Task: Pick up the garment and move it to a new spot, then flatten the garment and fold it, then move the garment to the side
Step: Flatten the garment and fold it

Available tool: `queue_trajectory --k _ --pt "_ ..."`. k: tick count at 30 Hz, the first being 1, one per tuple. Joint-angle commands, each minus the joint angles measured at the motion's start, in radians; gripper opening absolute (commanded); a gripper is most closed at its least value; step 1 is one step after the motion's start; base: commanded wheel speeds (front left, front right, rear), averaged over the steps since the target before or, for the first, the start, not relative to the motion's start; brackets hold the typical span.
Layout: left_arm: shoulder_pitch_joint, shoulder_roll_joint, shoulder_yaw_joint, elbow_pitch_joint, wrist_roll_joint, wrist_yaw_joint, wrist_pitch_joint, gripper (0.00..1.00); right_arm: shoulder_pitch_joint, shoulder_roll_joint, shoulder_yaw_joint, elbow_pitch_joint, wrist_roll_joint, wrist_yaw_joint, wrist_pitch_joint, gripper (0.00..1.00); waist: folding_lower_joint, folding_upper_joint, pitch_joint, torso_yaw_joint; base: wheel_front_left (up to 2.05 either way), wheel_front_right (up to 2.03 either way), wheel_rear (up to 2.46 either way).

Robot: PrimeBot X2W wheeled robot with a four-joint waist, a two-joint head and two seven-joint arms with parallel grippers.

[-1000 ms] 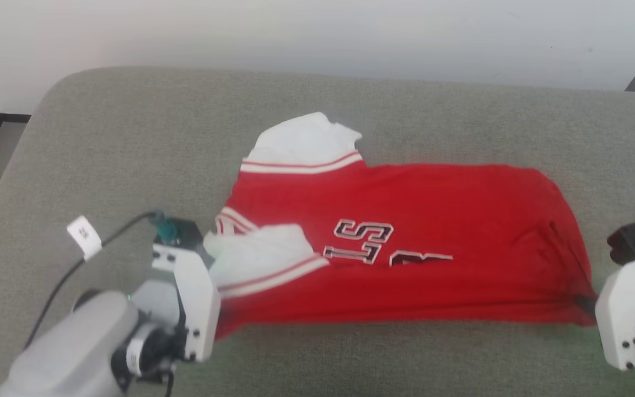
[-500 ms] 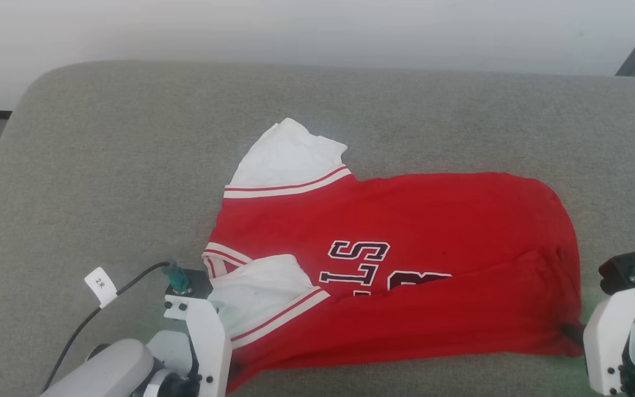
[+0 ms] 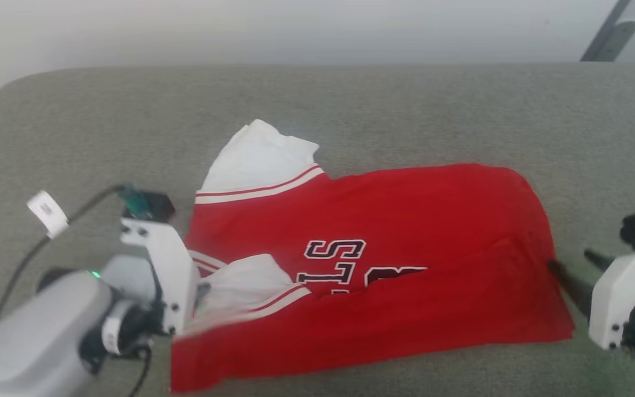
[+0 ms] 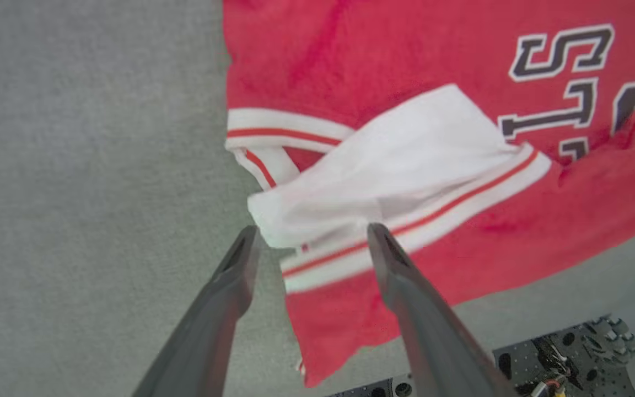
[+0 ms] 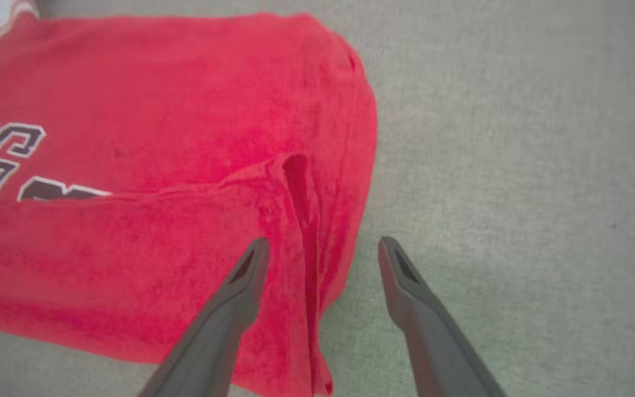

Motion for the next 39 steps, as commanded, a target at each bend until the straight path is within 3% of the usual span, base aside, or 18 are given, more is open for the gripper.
queue_trajectory --k 1,7,17,26,35,36,38,39 --pt "-0.029 0.01 0.008 -0.005 0.021 0.0 0.007 1.0 -0.017 0.011 -0.013 -0.014 -0.014 0.0 -0.032 1.0 0.0 0.0 0.009 -0.021 0.0 0.0 0.0" --pt "-0.137 0.027 0.046 0.032 0.034 -0.035 0.002 1.0 -0.068 0.077 -0.063 -0.08 -0.07 0.0 -0.2 1.0 0.0 0.0 0.04 -0.087 0.0 0.0 0.0" --pt "-0.335 -0.014 0.057 0.273 0.115 -0.183 -0.105 1.0 -0.147 0.174 -0.085 -0.139 -0.168 0.0 -0.5 1.0 0.0 0.0 0.129 -0.208 0.0 0.0 0.0" --pt "-0.455 -0.076 0.042 0.496 0.158 -0.258 -0.161 1.0 -0.163 0.192 -0.061 -0.133 -0.18 0.0 -0.567 1.0 0.0 0.0 0.207 -0.265 0.0 0.0 0.0" --pt "-0.533 -0.137 0.04 0.739 0.14 -0.269 -0.116 1.0 -0.194 0.169 -0.019 -0.131 -0.154 0.0 -0.552 1.0 0.0 0.0 0.27 -0.287 0.0 0.0 0.0" --pt "-0.533 -0.143 0.035 0.766 0.141 -0.266 -0.104 0.81 -0.197 0.159 -0.004 -0.131 -0.153 0.0 -0.541 1.0 0.0 0.0 0.274 -0.287 0.0 0.0 0.0" --pt "-0.527 -0.157 0.025 0.812 0.13 -0.272 -0.07 0.11 -0.205 0.124 0.054 -0.141 -0.146 0.0 -0.516 1.0 0.0 0.0 0.282 -0.286 0.0 0.0 0.0" --pt "-0.527 -0.165 0.027 0.834 0.122 -0.266 -0.057 0.0 -0.21 0.111 0.069 -0.135 -0.135 -0.001 -0.498 1.0 0.0 0.0 0.284 -0.286 0.0 0.0 0.0"
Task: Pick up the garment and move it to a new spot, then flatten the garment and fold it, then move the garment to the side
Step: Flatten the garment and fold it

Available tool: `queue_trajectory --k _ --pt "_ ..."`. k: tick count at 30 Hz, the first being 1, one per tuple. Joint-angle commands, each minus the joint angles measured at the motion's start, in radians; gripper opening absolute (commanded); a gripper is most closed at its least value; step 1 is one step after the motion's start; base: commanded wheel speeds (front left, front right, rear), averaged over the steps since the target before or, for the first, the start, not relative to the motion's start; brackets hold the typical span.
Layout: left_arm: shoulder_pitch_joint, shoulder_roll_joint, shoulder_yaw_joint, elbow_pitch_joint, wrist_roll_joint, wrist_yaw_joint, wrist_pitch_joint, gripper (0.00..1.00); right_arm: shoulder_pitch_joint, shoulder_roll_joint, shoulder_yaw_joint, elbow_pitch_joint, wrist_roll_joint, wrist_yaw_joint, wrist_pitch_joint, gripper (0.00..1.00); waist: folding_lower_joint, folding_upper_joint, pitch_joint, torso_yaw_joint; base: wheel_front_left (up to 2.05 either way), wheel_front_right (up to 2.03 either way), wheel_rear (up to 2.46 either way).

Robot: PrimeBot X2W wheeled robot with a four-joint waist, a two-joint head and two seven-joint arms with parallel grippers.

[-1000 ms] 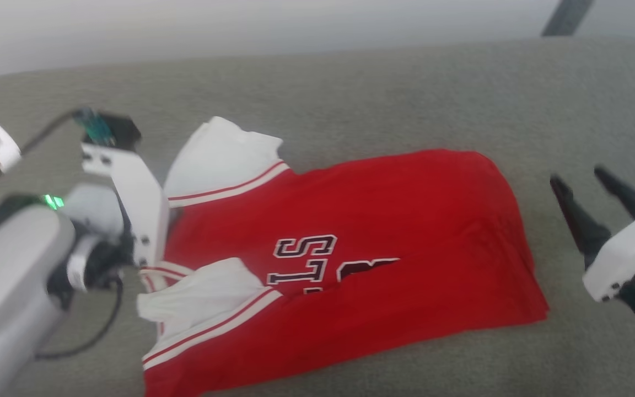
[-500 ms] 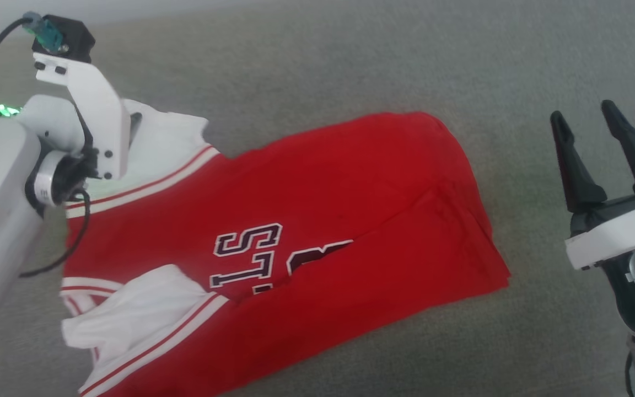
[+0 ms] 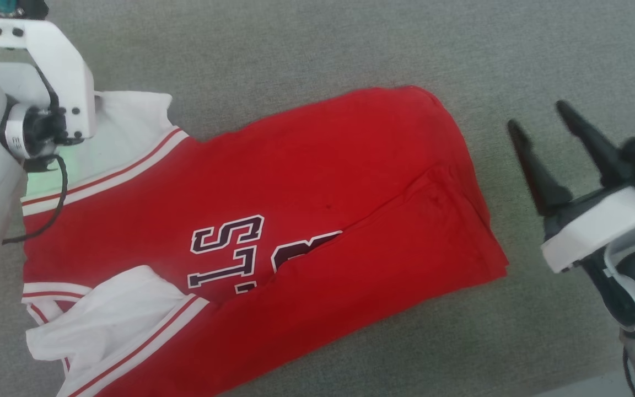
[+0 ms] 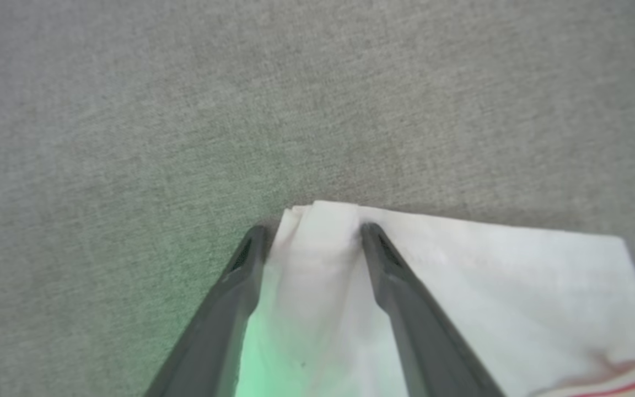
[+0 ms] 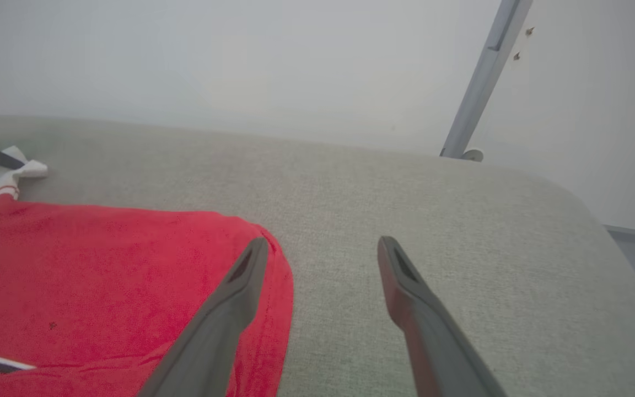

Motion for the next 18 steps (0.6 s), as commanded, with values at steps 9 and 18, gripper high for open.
queue_trajectory --k 9,18 --pt "-0.012 -0.085 -0.039 0.122 0.004 -0.037 0.005 0.0 -0.206 -0.109 0.17 0.068 0.13 -0.001 0.223 1.0 0.0 -0.0001 0.027 0.04 0.0 0.0 0.0" --pt "-0.097 -0.17 -0.056 0.183 0.015 -0.08 -0.05 0.0 -0.475 -0.128 0.389 0.319 0.23 -0.001 0.482 1.0 0.0 -0.0001 0.053 0.103 0.0 0.0 0.0"
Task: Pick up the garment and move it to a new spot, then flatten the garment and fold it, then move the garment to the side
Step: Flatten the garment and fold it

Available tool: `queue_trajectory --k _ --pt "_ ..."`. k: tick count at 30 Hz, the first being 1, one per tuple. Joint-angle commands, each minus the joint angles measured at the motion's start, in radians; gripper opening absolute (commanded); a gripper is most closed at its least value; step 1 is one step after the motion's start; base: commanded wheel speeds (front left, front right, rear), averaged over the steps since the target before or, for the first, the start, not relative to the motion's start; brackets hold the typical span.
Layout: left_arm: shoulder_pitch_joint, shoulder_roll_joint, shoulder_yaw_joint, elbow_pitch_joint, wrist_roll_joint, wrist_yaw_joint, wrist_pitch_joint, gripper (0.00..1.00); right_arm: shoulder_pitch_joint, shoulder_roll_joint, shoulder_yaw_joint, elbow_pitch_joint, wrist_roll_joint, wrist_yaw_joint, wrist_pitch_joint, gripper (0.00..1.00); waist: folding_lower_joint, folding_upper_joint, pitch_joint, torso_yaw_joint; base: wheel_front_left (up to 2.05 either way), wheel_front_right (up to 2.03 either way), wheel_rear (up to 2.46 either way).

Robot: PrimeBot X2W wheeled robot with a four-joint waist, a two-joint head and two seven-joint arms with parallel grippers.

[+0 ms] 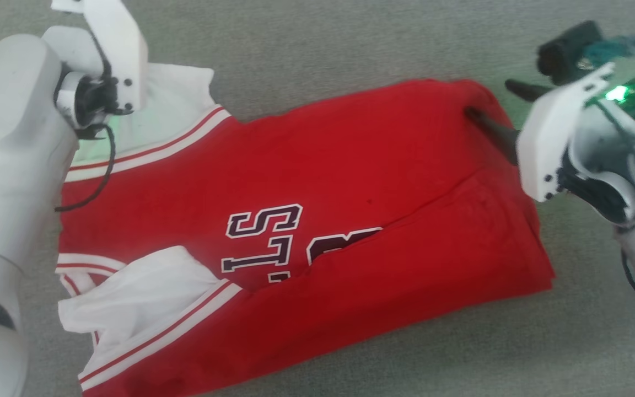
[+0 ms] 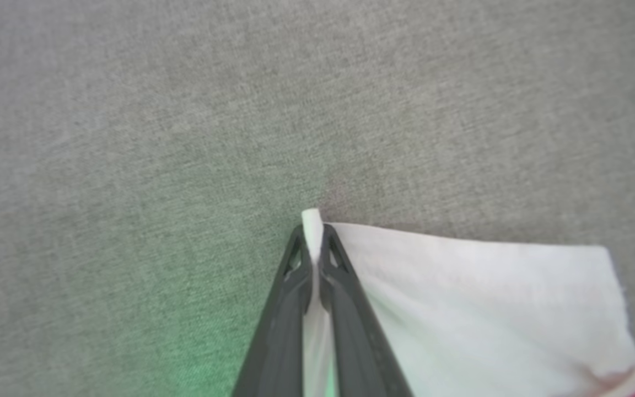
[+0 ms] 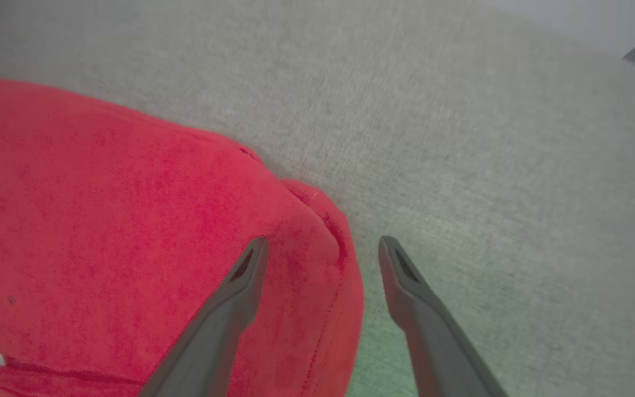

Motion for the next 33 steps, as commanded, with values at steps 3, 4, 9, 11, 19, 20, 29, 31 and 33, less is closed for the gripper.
queue_trajectory --k 3,4,9,11,19,20,29,31,33 --pt "0.016 -0.033 -0.019 0.047 0.005 -0.011 -0.02 0.0 -0.078 0.008 0.088 0.094 0.046 0.0 0.064 1.0 0.0 0.0 0.008 0.022 0.0 0.0 0.0" --pt "0.016 -0.033 -0.019 0.047 0.005 -0.011 -0.02 0.0 -0.078 0.008 0.088 0.094 0.046 0.0 0.064 1.0 0.0 0.0 0.008 0.022 0.0 0.0 0.0" --pt "-0.004 -0.057 -0.025 0.078 0.01 -0.031 -0.047 0.0 -0.125 0.026 0.189 0.203 0.107 0.0 0.115 0.67 0.0 0.0 0.003 0.039 0.0 0.0 0.0" --pt "-0.011 -0.063 -0.023 0.089 0.007 -0.038 -0.062 0.0 -0.141 0.025 0.214 0.234 0.124 0.0 0.108 0.0 0.0 0.0 -0.003 0.046 0.0 0.0 0.0" --pt "-0.035 -0.082 -0.022 0.114 0.0 -0.082 -0.1 0.0 -0.176 -0.023 0.263 0.269 0.15 -0.001 -0.028 0.0 0.0 0.0 -0.066 0.079 0.0 0.0 0.0" --pt "-0.035 -0.084 -0.023 0.115 -0.003 -0.087 -0.095 0.0 -0.17 -0.028 0.267 0.268 0.157 -0.001 -0.044 0.0 0.0 0.0 -0.078 0.084 0.0 0.0 0.0" --pt "0.014 -0.089 -0.047 0.043 -0.02 -0.123 -0.02 0.0 -0.068 -0.101 0.247 0.244 0.193 -0.001 -0.154 0.0 0.0 0.0 -0.196 0.146 0.0 0.0 0.0" --pt "0.036 -0.082 -0.056 0.004 -0.02 -0.112 -0.002 0.0 -0.036 -0.121 0.232 0.233 0.197 -0.001 -0.169 0.0 0.0 0.0 -0.219 0.161 0.0 0.0 0.0" --pt "0.061 -0.072 -0.06 -0.047 -0.023 -0.096 0.016 0.0 -0.004 -0.138 0.208 0.22 0.197 -0.001 -0.182 0.0 0.0 0.0 -0.24 0.174 0.0 0.0 0.0"
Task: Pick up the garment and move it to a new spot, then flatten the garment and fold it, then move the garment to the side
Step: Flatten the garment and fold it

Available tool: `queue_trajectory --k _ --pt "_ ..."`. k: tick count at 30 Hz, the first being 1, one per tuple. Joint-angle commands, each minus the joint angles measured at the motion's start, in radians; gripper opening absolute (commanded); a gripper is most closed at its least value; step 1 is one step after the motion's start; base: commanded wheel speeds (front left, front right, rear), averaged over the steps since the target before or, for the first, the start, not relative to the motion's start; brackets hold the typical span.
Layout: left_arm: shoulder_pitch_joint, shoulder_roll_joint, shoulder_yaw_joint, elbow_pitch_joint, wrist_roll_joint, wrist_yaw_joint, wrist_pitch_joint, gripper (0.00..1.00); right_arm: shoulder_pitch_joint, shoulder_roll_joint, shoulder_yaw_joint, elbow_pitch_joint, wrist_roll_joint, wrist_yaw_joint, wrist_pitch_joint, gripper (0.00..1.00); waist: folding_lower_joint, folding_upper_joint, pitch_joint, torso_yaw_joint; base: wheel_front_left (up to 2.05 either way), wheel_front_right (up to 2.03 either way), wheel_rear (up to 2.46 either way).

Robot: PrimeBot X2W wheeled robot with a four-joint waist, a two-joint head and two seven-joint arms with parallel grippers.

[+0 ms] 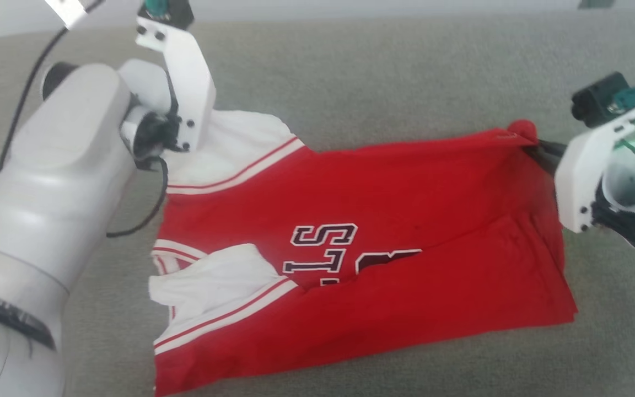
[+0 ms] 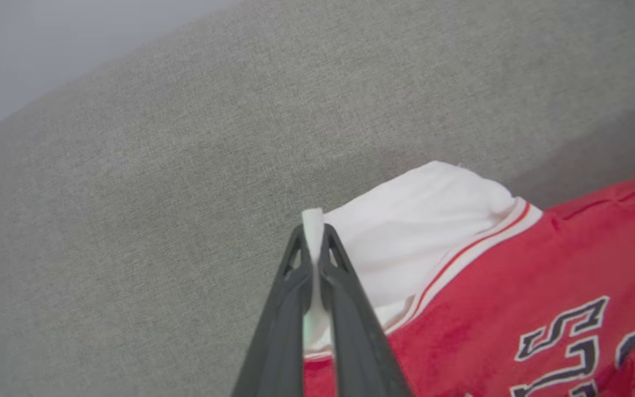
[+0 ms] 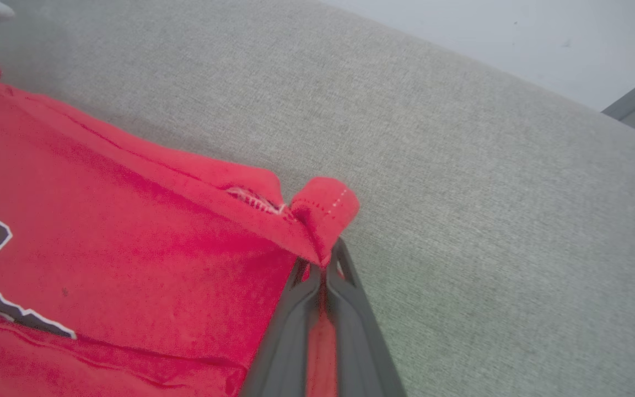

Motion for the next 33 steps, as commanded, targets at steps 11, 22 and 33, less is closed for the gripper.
queue_trajectory --k 11,22,33 --pt "0.296 0.18 -0.016 -0.569 -0.039 0.235 0.147 0.0 0.265 -0.069 -0.167 -0.132 -0.017 -0.002 0.005 0.0 0.0 0.0 -0.11 0.072 0.0 0.0 0.0" --pt "0.592 0.336 -0.015 -1.007 -0.095 0.462 0.2 0.0 0.501 -0.022 -0.33 -0.212 -0.061 -0.002 0.082 0.0 0.0 0.0 -0.116 0.069 0.0 0.0 0.0" --pt "0.737 0.311 0.017 -0.91 -0.155 0.428 0.067 1.0 0.569 0.074 -0.371 -0.214 -0.11 -0.001 0.143 0.75 0.0 0.0 -0.158 0.066 0.0 0.0 0.0"
